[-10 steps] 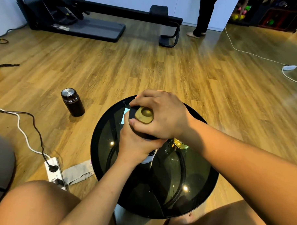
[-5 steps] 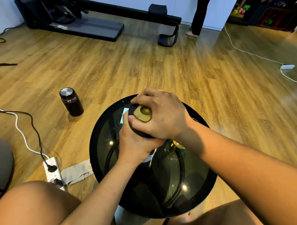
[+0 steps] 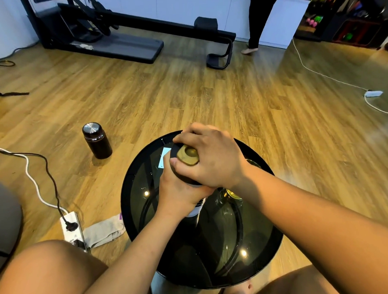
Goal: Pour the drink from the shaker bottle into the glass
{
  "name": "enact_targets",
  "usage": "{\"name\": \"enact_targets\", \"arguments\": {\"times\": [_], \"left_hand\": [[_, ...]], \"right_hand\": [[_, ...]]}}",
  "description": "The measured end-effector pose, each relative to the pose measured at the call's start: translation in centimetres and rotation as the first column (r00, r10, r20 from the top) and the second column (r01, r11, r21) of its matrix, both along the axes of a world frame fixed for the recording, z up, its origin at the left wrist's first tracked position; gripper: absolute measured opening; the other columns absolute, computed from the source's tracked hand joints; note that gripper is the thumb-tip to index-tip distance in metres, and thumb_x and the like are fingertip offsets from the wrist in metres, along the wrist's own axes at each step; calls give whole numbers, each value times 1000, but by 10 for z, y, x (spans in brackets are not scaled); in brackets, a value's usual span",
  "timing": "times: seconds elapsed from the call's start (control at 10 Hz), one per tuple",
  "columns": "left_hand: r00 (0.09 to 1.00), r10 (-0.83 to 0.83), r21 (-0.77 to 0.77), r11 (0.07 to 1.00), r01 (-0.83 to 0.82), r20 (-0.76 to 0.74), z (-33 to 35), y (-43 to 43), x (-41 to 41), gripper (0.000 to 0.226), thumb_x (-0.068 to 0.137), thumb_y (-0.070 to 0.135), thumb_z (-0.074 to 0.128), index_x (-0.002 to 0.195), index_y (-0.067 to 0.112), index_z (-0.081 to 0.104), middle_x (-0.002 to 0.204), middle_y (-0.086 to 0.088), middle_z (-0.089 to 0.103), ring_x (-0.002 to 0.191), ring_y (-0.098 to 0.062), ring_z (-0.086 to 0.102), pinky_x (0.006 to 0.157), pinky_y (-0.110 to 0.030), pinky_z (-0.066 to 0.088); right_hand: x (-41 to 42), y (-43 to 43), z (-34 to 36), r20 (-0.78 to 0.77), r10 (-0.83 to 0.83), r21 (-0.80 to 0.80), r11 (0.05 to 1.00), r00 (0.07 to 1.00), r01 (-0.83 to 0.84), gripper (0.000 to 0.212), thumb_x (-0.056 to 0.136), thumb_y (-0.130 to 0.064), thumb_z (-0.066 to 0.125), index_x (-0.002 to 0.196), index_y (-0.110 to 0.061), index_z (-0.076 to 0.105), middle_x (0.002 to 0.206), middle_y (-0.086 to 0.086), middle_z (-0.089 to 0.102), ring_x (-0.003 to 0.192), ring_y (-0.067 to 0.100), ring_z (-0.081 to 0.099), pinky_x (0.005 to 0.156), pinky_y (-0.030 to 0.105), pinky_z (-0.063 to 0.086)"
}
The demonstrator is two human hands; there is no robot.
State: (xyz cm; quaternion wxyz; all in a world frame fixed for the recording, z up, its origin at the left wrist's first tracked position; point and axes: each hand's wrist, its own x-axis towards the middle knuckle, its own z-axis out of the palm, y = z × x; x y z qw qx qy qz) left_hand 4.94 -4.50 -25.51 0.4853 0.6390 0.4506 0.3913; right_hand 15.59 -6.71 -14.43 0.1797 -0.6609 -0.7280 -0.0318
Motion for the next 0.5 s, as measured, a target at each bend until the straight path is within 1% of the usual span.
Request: {"name": "enact_targets", "arguments": {"times": [0.1,0.2,0.3,0.4,0.5], "left_hand": [[997,-79,28,996,79,-20,8,3,-7,90,44,47,97,108,54,34,103,37,66,94,20,61,69,0,46],[982,-182,-11,983,181,-45,17,6,-17,100,48,46,99,126,42,37,100,42,65,97,28,56,72,3,42],[938,-332,-70,943,326,-99,34,10,-39,126,55,43,101,157,22,30,134,42,41,135,18,36,97,-5,38],[919,-377,-132,923,363,-111,59,17,-63,144,48,50,99,162,27,14,152,22,28,148,-5,27,114,-23,34],[908,-414,-99,908,407,-63,114,40,-92,120,59,44,99,155,29,28,154,12,39,144,-7,37,107,-16,36]], "right_hand": [[6,0,10,58,78,-112,991,995,-71,71,80,-76,45,130,-29,58,120,-4,63,103,25,62,84,41,53],[9,-1,19,92,114,-214,972,989,-92,81,79,-80,46,144,-31,44,136,-2,57,117,27,56,90,45,53],[12,0,31,120,119,-379,923,986,-65,97,76,-81,53,155,-41,13,161,0,32,144,32,33,108,55,41],[14,-3,40,57,114,-455,887,992,-76,108,71,-84,57,153,-49,-4,169,-2,12,155,30,9,119,60,23],[21,-11,65,-197,65,-387,912,978,-138,101,72,-86,52,152,-52,1,169,-6,11,155,20,6,122,54,18]]}}
